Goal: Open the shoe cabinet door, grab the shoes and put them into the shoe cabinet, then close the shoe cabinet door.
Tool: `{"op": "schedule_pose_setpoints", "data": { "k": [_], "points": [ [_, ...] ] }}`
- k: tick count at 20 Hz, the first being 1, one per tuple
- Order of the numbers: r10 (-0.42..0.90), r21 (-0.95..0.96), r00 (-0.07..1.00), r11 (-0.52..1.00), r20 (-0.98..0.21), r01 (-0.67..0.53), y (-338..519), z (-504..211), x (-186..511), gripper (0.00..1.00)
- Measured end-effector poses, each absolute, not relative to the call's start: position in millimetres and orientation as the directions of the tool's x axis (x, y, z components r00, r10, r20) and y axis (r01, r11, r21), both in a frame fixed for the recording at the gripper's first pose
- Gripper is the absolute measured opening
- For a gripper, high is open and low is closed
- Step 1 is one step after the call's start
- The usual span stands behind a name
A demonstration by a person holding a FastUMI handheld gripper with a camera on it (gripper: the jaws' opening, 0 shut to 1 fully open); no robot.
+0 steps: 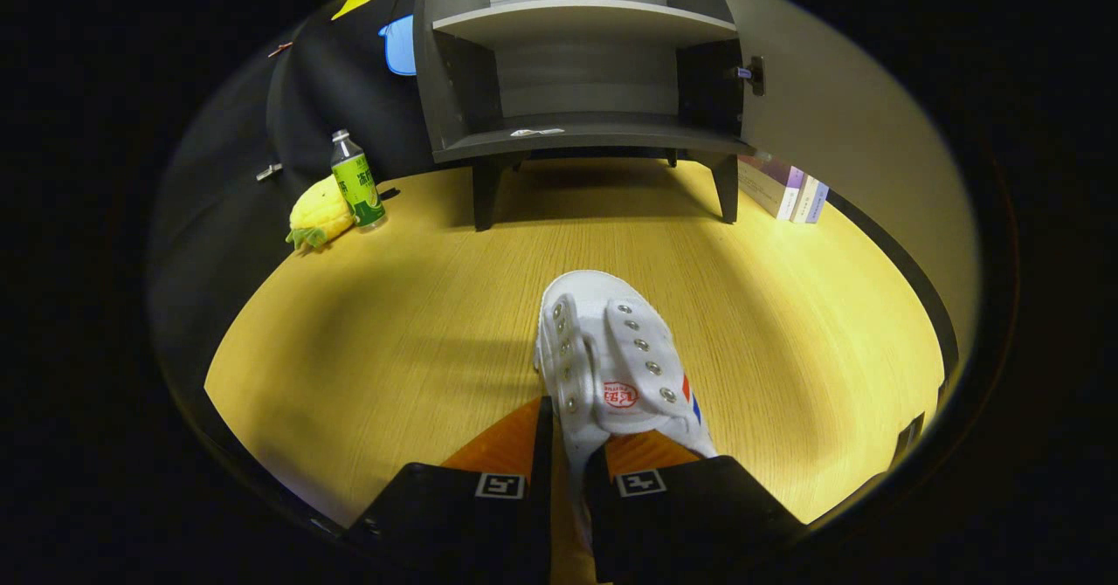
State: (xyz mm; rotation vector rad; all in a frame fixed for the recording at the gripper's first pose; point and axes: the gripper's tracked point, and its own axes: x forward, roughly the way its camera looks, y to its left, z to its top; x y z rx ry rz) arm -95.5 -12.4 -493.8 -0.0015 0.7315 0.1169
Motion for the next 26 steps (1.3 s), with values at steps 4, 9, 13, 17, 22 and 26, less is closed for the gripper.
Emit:
{"op": "schedule_pose_setpoints", "data": {
  "k": [4, 9, 13, 17, 22, 26],
  "points": [
    [0.092, 0.043, 0.749, 0.995, -0.656, -0.085, -13.3, -497.8, -85.2, 0.13],
    [0.093, 0.066, 0.738, 0.996, -0.668, -0.065, -13.4, -496.5, -90.6, 0.05],
    [0.061, -0.012, 0.726, 0.995, -0.685, -0.095, -16.0, -492.7, -89.1, 0.05],
    [0.066, -0.002, 0.726, 0.996, -0.684, -0.091, -18.5, -464.2, -94.3, 0.05],
    [0.101, 0.046, 0.746, 0.995, -0.658, -0.094, -31.7, -391.3, -99.5, 0.05],
    [0.152, 0.069, 0.798, 0.988, -0.583, -0.137, -38.6, -305.8, -100.5, 0.05]
  ]
}}
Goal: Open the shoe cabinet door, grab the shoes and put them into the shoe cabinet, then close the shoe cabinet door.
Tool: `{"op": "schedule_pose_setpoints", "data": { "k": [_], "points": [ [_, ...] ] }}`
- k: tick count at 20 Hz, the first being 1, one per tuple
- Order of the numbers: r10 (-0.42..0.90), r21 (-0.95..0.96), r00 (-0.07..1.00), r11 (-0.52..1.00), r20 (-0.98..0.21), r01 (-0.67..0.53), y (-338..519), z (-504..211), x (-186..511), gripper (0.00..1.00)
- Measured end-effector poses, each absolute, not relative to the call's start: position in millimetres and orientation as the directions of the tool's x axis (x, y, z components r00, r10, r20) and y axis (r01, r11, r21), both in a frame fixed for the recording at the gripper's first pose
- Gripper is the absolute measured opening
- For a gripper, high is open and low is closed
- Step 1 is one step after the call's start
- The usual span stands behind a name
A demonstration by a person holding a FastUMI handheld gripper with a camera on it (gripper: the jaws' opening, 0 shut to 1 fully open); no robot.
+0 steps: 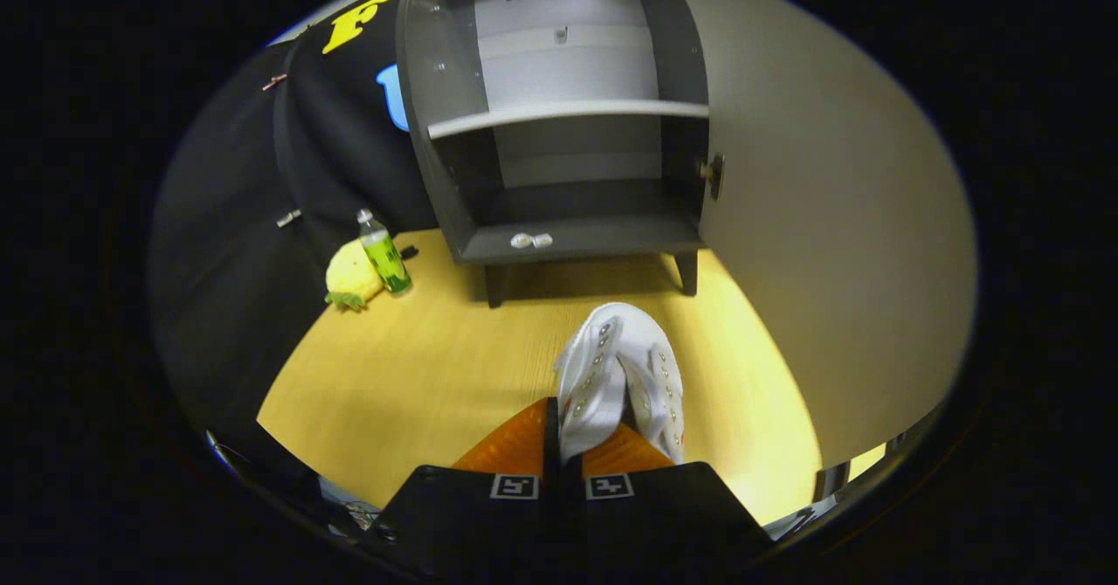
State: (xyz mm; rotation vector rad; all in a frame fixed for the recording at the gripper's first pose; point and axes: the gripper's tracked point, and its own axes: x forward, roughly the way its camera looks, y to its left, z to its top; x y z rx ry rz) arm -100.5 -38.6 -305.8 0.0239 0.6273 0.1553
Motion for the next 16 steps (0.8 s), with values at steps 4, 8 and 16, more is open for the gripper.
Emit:
{"op": "schedule_pose_setpoints", "data": {
  "k": [4, 8, 16],
  "points": [
    [0.217, 0.058, 0.837, 0.974, -0.502, -0.218, -36.0, -240.9, -96.4, 0.05],
    [0.18, 0.06, 0.869, 0.983, -0.461, -0.171, -37.8, -194.7, -63.3, 0.05],
    [0.091, 0.005, 0.929, 0.995, -0.358, -0.096, -14.1, -124.1, 37.2, 0.05]
  ]
}}
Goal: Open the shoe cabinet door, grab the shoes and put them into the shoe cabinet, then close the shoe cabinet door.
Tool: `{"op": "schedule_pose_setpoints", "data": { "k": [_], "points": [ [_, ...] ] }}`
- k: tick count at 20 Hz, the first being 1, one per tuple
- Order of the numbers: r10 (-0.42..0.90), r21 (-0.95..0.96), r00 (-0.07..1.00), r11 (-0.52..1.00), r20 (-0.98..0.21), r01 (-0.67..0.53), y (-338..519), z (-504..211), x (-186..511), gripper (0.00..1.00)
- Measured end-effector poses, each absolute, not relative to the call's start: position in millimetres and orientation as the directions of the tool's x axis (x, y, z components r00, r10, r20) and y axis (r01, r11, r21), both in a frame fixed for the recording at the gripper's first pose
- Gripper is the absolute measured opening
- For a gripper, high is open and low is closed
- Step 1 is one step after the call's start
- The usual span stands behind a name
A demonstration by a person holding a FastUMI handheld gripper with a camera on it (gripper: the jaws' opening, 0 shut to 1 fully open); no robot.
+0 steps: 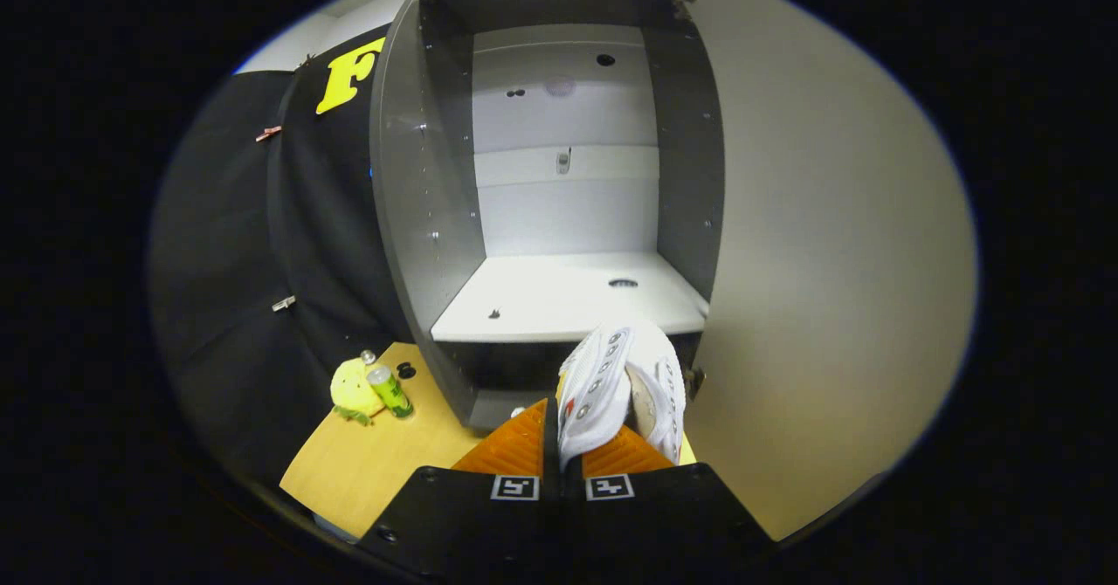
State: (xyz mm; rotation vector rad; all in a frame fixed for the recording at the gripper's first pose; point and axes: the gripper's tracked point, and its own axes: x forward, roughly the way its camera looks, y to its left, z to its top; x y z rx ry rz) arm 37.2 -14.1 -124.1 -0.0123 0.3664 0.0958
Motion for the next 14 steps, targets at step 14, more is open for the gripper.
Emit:
{"op": "schedule_pose_setpoints", "data": {
  "k": [14],
  "points": [
    [0.058, -0.086, 0.967, 0.993, -0.248, -0.081, 3.7, -62.9, 247.7, 0.04]
  ]
}}
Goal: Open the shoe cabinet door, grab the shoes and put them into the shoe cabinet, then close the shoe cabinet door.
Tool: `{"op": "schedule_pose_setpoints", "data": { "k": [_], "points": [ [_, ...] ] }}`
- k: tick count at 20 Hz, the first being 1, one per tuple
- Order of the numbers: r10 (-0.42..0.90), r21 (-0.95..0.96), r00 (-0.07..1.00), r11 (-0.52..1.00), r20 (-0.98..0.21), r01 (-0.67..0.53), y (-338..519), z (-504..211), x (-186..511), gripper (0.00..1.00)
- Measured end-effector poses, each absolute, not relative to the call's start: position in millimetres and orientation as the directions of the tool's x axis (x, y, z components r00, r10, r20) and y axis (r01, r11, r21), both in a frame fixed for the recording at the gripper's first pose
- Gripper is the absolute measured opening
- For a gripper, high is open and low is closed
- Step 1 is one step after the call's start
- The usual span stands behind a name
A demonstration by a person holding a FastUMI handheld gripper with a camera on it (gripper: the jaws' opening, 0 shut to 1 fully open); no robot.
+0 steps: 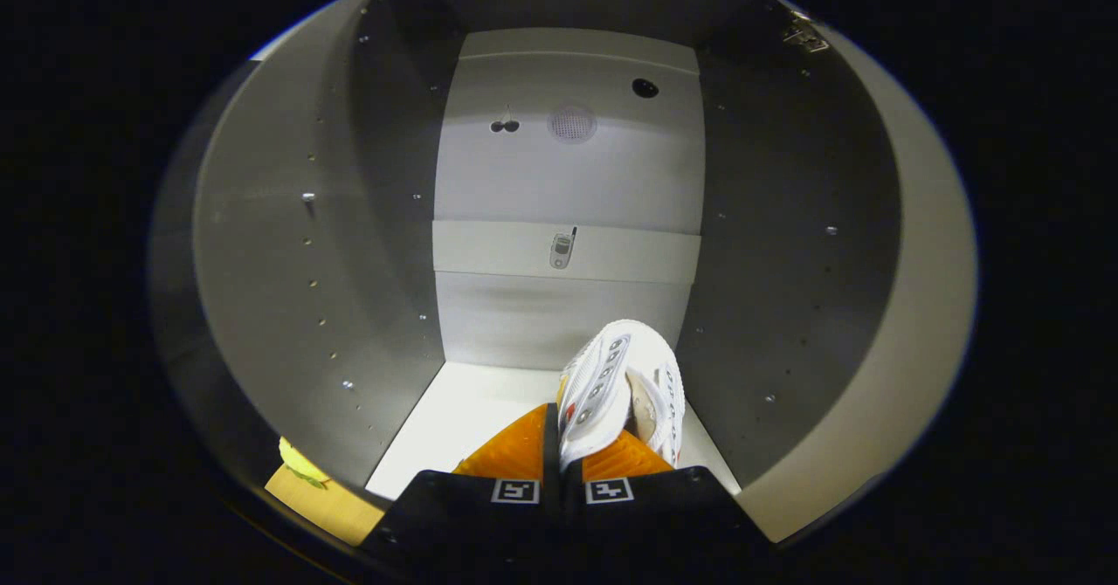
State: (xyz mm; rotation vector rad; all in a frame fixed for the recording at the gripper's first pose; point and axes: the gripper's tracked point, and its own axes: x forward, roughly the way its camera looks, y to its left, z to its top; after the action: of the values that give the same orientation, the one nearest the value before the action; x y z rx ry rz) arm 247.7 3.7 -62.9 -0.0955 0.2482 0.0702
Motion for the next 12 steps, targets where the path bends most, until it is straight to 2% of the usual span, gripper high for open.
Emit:
{"op": "schedule_pose_setpoints", "data": {
  "k": [6, 12],
  "points": [
    [0.052, -0.039, 0.939, 0.997, -0.341, -0.069, 1.0, -109.0, 306.7, 0.04],
    [0.086, -0.049, 0.909, 0.992, -0.408, -0.115, 14.4, -146.0, 321.9, 0.04]
  ]
}}
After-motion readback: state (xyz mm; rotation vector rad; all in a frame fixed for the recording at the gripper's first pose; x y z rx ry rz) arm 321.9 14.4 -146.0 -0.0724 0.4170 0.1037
